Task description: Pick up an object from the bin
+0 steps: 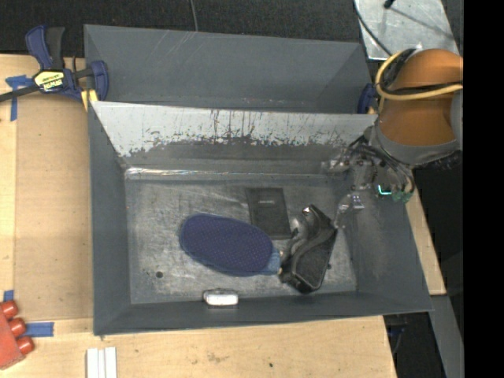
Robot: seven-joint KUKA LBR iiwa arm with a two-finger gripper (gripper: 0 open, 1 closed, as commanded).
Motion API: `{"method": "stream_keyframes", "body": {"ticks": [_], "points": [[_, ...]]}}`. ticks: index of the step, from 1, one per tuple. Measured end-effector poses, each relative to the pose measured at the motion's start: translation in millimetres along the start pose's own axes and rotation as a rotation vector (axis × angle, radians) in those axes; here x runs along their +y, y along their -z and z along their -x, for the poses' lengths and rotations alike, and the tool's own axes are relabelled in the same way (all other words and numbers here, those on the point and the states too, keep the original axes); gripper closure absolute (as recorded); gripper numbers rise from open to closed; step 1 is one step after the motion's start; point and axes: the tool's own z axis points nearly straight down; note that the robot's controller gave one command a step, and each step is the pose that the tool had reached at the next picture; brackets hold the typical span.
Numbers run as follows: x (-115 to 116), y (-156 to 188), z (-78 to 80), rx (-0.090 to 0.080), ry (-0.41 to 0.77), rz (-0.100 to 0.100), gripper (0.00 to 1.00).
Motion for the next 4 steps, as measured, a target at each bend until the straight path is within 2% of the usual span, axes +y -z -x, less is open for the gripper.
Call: {"method": "stream_keyframes", "body": {"ticks": [1,2,3,4], "points": [[84,-76,-7.6,-0.016,-0.179,-0.004,0.00],[123,-49,-15.5,-0.011,-0.384,0.003,0.00],[131,-50,-32.0,-0.004,-0.653,0.001,0.00],[132,-76,-32.0,-0.007,-0.826,0.005,0.00]]}}
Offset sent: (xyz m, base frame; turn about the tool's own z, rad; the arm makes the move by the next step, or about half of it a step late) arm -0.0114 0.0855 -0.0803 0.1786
